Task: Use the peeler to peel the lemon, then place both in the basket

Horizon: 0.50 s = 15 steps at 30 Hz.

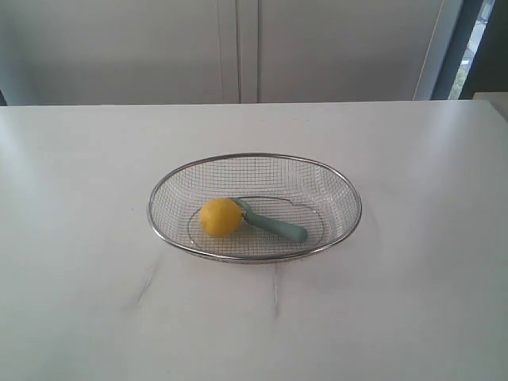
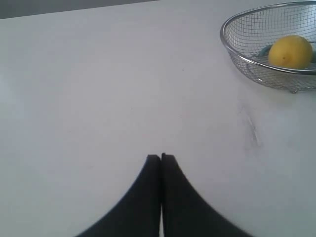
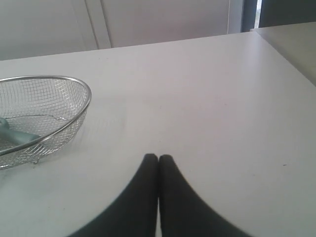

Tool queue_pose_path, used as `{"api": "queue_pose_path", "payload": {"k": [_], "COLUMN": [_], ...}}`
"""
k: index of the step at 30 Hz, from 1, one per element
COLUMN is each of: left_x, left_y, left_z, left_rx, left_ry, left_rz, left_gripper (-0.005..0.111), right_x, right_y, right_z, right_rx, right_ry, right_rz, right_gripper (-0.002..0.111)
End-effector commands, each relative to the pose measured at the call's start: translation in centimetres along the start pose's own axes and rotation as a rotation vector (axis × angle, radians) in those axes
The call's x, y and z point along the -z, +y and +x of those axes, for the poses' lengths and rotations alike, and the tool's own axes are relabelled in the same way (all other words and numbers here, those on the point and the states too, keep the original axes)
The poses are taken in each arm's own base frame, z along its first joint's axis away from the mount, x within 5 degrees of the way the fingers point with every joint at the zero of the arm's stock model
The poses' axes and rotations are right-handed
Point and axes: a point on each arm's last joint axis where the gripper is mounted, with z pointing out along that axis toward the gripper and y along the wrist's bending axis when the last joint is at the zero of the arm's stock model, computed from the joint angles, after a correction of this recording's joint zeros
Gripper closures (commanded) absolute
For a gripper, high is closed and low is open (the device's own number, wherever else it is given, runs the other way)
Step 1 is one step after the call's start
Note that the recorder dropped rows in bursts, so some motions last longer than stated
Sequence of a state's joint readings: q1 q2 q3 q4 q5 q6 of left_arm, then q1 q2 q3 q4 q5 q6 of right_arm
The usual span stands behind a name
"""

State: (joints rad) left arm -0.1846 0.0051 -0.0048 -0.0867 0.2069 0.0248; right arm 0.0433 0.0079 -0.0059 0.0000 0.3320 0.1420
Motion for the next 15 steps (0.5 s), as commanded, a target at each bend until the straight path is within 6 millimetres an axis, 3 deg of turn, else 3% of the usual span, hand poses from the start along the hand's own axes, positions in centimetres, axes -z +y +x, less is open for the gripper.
{"api": "queue_pose_path", "payload": {"k": [1,15], "left_x": [-0.02,-0.02], "left_y": [-0.01,-0.01], "left_z": [0.09,0.09], "left_rx": [0.006,0.006], "left_ry": [-0.005,-0.005], "left_rz": [0.0,0.0], "left_gripper": [0.107,0.107], "right_x": [0.0,0.02], "right_y": [-0.04,-0.47], "right_z": [0.12,0.0], "right_rx": [0.008,0.061], "right_ry": [-0.007,-0.021], "right_rz": [0.003,0.083], "right_gripper": [0.108,0.108]}}
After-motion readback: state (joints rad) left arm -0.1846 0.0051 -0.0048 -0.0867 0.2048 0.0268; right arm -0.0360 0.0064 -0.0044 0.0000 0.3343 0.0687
